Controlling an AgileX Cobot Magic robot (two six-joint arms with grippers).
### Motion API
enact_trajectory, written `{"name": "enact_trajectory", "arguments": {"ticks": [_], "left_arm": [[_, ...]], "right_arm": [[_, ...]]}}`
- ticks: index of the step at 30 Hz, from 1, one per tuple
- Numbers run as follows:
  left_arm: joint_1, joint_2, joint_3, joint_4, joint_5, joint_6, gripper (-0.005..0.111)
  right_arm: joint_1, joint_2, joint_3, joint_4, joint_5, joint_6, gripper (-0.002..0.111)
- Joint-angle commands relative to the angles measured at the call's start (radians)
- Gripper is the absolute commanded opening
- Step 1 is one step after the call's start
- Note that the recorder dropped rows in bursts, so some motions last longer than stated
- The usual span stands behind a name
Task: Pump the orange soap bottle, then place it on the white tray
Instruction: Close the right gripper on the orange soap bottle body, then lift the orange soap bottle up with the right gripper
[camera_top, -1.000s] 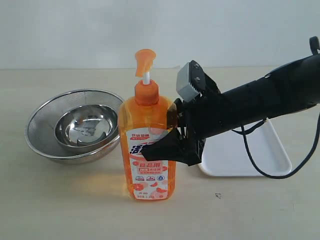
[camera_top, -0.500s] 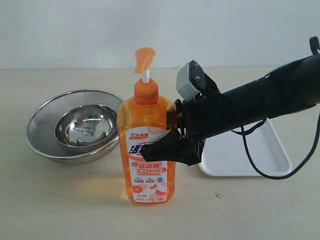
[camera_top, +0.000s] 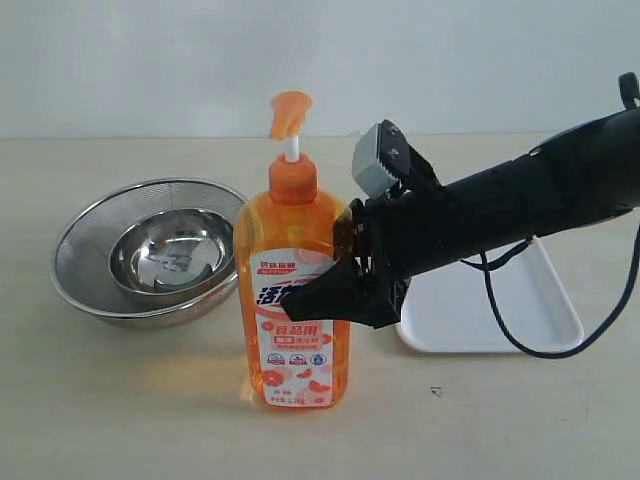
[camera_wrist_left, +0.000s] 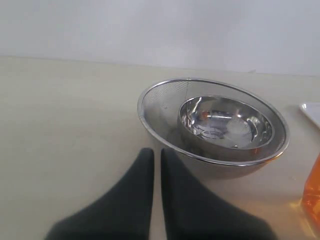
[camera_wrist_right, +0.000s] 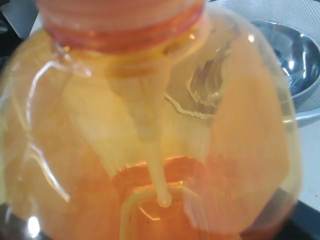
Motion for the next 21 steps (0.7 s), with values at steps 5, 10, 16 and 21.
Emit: {"name": "enact_trajectory", "arguments": {"ticks": [5,10,16,21], "left_arm": [[0.003,-0.003,0.004,0.002,-0.007,0.008,0.005],[0.003,-0.003,0.004,0.002,-0.007,0.008,0.005],[0.003,-0.003,0.004,0.002,-0.007,0.008,0.005],[0.003,-0.003,0.004,0.002,-0.007,0.008,0.005]], "right_arm": [[0.003,-0.028,-0.001,0.001,-0.106,0.012,0.000],[0.003,-0.093,-0.001,0.001,-0.143,0.004,0.000],[0.003,-0.170,-0.001,0.001,-0.165,0.015,0.000],[0.003,-0.189,-0.001,0.001,-0.205,0.046,0.000]]}}
